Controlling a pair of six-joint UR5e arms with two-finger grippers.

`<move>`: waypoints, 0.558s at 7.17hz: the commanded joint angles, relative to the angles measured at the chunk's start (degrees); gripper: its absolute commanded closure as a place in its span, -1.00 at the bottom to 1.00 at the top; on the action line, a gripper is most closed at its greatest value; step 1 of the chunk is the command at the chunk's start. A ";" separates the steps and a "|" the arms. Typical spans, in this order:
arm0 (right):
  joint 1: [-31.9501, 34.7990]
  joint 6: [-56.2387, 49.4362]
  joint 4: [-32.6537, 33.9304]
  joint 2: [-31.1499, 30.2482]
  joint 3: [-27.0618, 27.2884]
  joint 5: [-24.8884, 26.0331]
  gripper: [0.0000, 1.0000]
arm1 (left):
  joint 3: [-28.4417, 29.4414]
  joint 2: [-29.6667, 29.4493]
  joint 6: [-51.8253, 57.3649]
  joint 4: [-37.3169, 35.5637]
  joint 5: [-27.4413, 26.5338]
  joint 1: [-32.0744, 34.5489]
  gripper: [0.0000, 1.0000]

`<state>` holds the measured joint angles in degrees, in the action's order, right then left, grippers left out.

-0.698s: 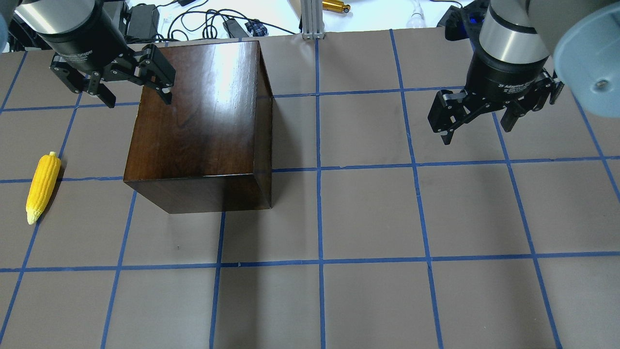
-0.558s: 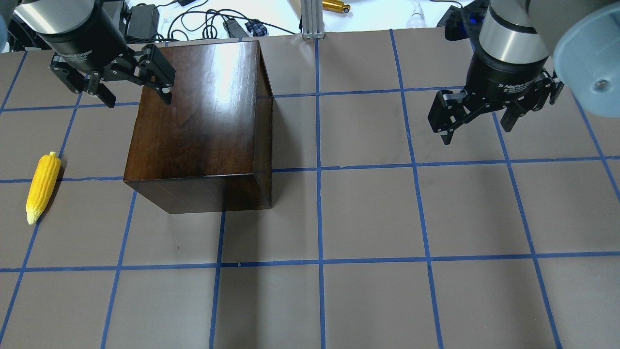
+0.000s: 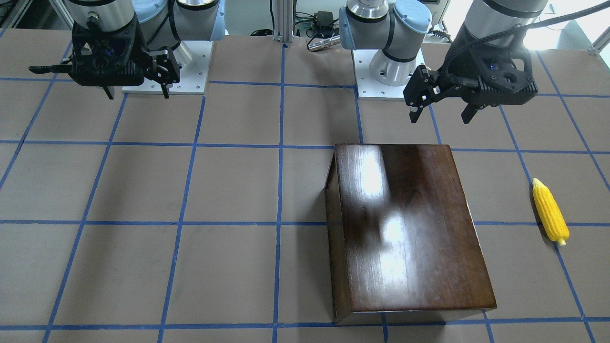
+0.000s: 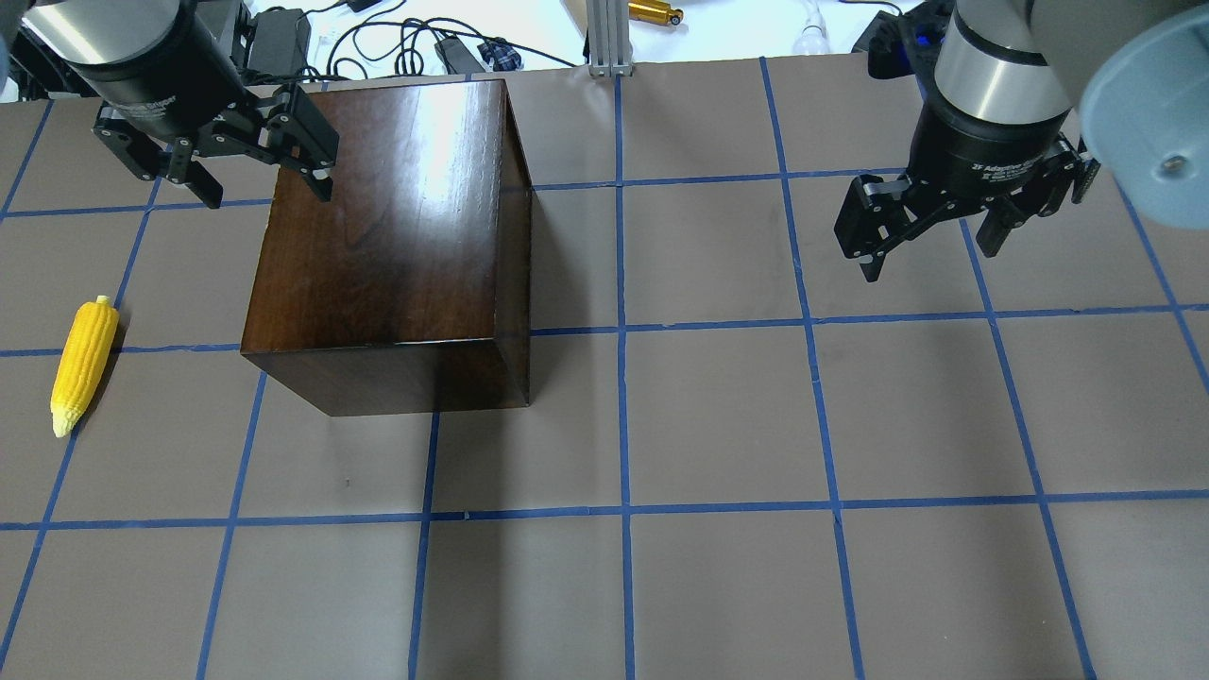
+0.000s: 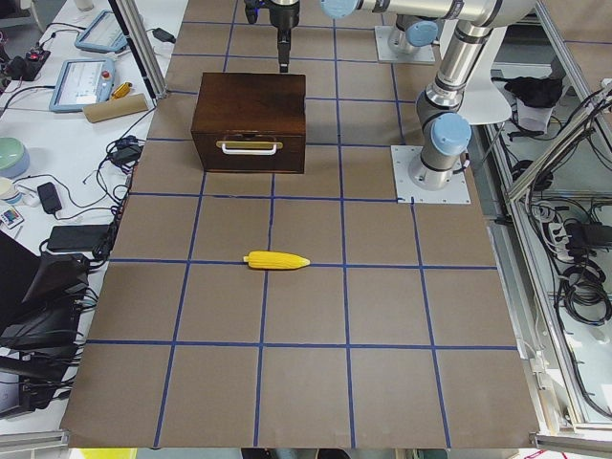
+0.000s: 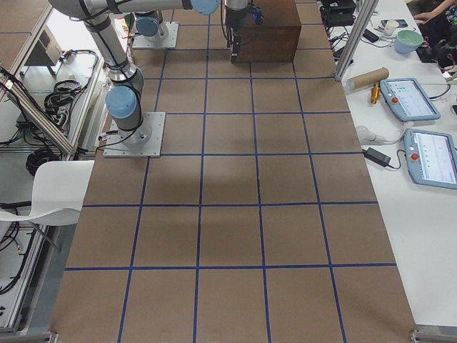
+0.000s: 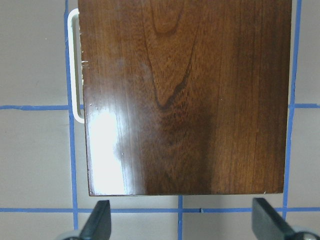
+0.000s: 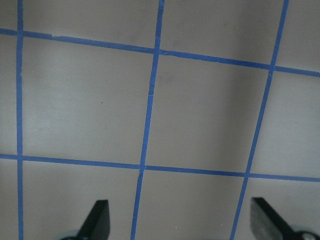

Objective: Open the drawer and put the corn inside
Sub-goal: 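Raise the left gripper off the cabinet top and move it toward the drawer side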

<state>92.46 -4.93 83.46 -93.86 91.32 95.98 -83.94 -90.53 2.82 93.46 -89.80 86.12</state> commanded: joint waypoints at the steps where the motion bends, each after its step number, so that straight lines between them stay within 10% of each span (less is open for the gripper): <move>1: 0.00 -0.08 0.03 0.00 0.00 0.00 -1.00 | 2.28 -2.27 1.48 -0.47 -0.02 -2.78 -1.00; 4: 0.00 -0.08 0.03 0.00 0.00 0.00 -1.00 | 2.65 -4.30 4.03 0.15 -1.06 -12.08 -1.00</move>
<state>92.46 -4.97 83.46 -93.87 91.32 95.98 -81.39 -94.06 5.97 93.44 -90.10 78.22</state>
